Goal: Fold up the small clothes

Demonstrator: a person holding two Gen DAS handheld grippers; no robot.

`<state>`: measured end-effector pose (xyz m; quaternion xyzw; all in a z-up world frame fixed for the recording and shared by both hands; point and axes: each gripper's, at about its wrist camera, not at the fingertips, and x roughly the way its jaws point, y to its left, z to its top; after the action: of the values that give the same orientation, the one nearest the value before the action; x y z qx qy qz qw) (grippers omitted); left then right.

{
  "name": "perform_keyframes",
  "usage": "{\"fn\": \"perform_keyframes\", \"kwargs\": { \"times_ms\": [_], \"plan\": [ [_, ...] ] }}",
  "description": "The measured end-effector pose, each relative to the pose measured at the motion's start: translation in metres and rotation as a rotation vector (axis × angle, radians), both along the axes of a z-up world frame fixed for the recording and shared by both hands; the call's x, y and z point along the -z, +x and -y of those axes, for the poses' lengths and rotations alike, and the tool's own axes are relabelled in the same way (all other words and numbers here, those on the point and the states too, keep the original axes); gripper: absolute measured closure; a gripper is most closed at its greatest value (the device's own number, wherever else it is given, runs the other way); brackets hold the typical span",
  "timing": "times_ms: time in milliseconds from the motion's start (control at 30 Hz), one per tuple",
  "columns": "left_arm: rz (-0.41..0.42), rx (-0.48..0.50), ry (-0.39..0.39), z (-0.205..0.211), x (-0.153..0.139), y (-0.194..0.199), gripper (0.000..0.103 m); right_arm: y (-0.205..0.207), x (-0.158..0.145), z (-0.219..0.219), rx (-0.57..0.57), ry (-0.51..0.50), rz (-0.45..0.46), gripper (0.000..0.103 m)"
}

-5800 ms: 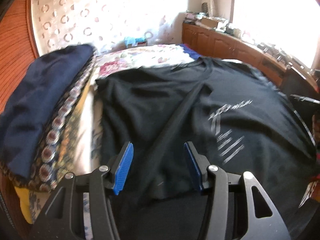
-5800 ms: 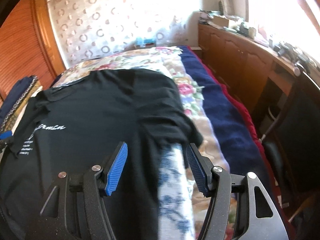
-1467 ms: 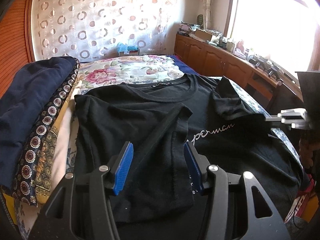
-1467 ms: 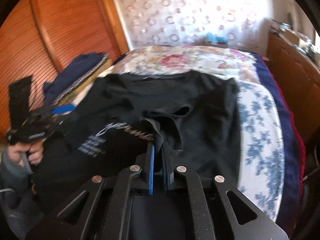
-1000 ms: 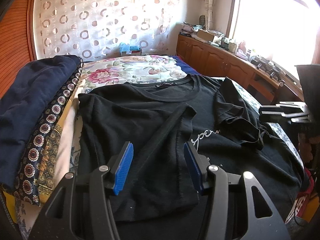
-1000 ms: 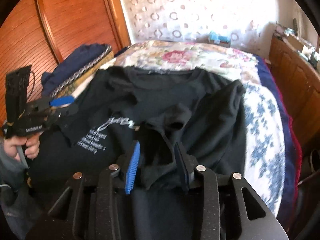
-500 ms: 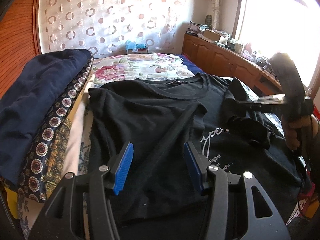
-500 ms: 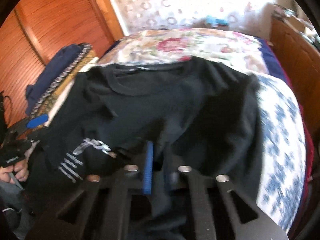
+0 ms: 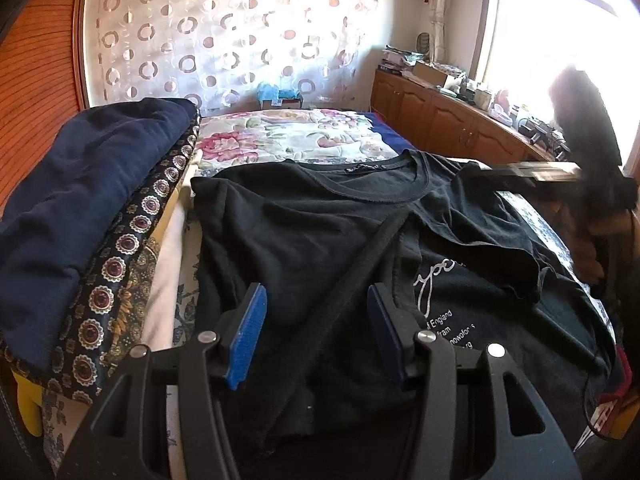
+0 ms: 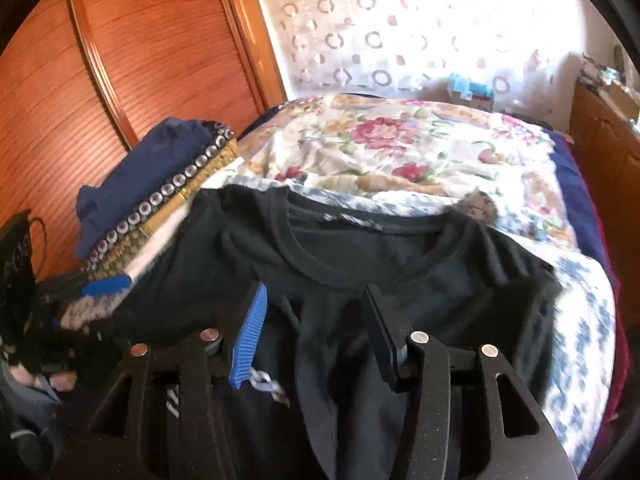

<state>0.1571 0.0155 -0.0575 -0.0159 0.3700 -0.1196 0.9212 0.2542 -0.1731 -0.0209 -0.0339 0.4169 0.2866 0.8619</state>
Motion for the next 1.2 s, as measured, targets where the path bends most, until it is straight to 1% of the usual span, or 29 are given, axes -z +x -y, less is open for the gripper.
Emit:
{"fn": "perform_keyframes", "kwargs": {
  "times_ms": [100,233,300,467,567,633,733,867,1033,1133,1200],
  "plan": [
    [-0.002,-0.001,-0.006,0.0,0.001,0.001,0.051,-0.017,0.005,0.014,0.014,-0.043,-0.008,0.053],
    [-0.002,0.0,-0.006,0.0,0.002,0.003,0.051,-0.043,0.021,0.028,0.029,-0.089,-0.049,0.055],
    [-0.001,0.0,-0.004,0.0,0.002,0.003,0.051,-0.055,0.027,0.032,0.028,-0.07,-0.076,0.059],
    [0.002,-0.014,0.005,-0.004,0.003,0.005,0.051,-0.074,0.036,0.024,0.005,-0.034,-0.112,0.061],
    [0.003,-0.027,0.009,-0.009,0.002,0.007,0.051,-0.083,0.038,0.012,-0.028,-0.003,-0.134,0.061],
    [0.007,-0.038,0.015,-0.013,0.001,0.008,0.051,-0.088,0.041,0.002,-0.054,-0.002,-0.143,0.061],
    [0.012,-0.047,0.026,-0.018,-0.002,0.013,0.051,-0.096,0.044,-0.007,-0.077,-0.016,-0.143,0.061],
    [0.02,-0.052,0.043,-0.022,-0.006,0.018,0.051,-0.096,0.039,-0.003,-0.068,-0.006,-0.126,0.061],
    [0.018,-0.075,0.078,-0.025,-0.008,0.031,0.051,-0.09,0.029,0.006,-0.034,-0.028,-0.071,0.061],
    [0.01,-0.082,0.081,-0.027,-0.008,0.04,0.051,-0.082,0.023,0.016,0.005,-0.052,-0.03,0.061],
    [0.005,-0.083,0.096,-0.026,-0.008,0.047,0.051,-0.075,0.021,0.022,0.032,-0.07,-0.007,0.051]
  ]
}}
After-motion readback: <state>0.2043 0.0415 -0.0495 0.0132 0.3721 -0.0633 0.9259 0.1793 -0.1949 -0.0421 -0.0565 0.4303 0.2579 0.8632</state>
